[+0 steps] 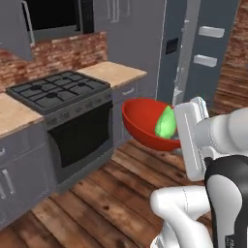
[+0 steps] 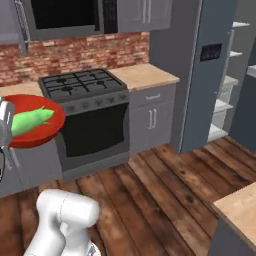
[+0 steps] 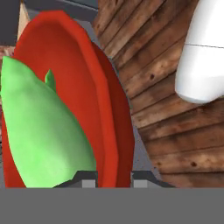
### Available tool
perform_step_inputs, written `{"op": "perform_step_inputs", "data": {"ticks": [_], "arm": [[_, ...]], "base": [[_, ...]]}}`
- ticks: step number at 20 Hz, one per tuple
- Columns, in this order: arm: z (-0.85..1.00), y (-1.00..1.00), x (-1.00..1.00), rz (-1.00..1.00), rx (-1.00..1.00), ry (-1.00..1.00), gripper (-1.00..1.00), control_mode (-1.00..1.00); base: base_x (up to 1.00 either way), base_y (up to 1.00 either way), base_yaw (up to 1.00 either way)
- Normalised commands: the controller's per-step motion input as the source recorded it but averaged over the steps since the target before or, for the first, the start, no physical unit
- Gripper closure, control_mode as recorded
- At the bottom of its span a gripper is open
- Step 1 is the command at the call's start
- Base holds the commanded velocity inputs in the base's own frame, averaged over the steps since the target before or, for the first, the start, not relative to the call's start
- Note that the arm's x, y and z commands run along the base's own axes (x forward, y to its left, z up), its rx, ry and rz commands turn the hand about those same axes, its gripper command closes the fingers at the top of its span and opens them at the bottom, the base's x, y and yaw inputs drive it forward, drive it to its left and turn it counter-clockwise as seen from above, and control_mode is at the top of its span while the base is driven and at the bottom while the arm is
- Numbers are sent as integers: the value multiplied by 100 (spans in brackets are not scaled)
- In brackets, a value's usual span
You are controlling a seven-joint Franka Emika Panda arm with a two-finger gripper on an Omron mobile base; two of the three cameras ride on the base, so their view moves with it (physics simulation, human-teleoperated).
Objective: Move the mug from next to the sink to the open cabinet. Then, move the bowl with the corn to the fridge to clear the area for faucet cleaning.
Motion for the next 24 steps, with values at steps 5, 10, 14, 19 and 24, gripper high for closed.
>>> {"op": "perform_step_inputs", "data": {"ticks": [5,10,14,19,24], "arm": [[0,0,0,0,0,0,100,100],[0,0,0,0,0,0,100,100],[0,0,0,0,0,0,100,100],[0,0,0,0,0,0,100,100],[0,0,0,0,0,0,100,100]], "base": [[60,-41,-68],[100,-29,-26],[100,-4,-28],[100,59,-47],[100,92,-43]]}}
